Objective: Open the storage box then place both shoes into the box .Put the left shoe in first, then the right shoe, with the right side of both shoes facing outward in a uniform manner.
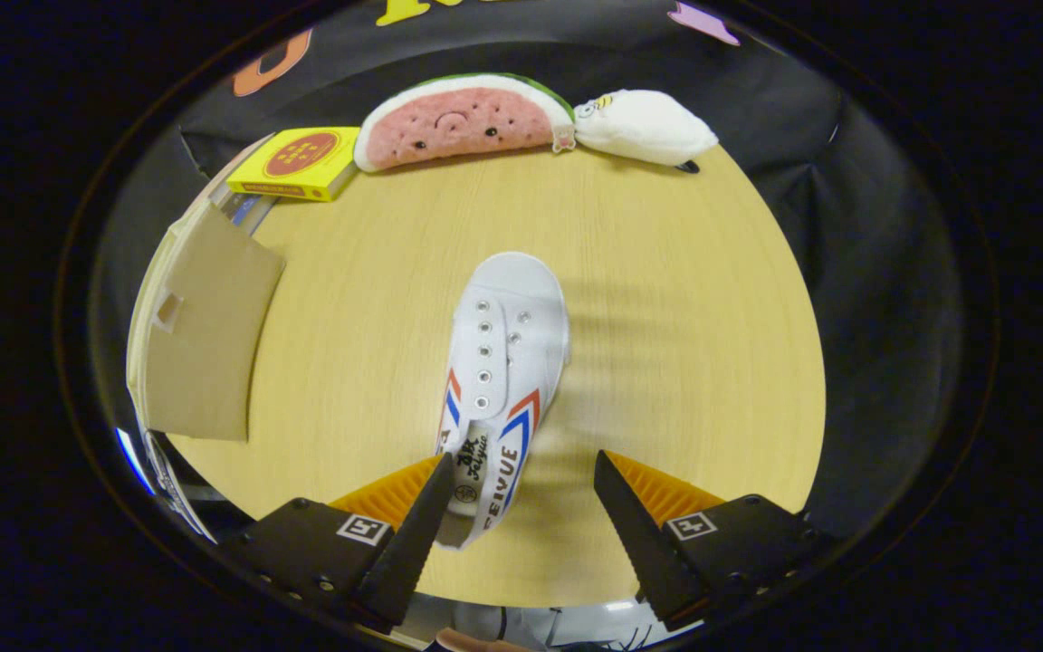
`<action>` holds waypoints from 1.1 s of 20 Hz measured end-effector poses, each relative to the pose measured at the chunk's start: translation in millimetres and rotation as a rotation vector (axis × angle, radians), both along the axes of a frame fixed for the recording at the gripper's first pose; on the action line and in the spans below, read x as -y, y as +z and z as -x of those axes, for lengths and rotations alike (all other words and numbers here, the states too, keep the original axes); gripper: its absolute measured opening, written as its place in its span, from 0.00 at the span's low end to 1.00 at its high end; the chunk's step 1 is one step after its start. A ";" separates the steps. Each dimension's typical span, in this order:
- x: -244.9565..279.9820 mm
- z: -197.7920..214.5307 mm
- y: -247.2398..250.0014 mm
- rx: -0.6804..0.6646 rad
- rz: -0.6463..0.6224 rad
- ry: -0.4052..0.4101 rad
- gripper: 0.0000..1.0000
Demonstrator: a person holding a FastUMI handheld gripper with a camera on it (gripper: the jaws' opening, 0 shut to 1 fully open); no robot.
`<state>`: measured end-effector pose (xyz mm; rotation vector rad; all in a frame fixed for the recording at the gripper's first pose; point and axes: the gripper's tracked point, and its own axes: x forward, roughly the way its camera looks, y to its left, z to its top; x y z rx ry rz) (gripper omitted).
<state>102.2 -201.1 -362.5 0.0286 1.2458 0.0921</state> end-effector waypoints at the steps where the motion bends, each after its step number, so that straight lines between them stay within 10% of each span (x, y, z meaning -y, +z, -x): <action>1: -0.9 -1.0 -6.1 -0.010 0.000 0.015 0.93; 8: 4.8 -20.0 -41.8 -0.029 -0.015 -0.052 0.79; 12: -8.8 -23.1 -46.8 -0.066 -0.164 -0.104 0.24; 16: -0.1 -21.4 -43.7 -0.085 -0.251 -0.103 0.00; 22: 2.3 -5.0 -10.6 -0.080 -0.416 -0.153 0.00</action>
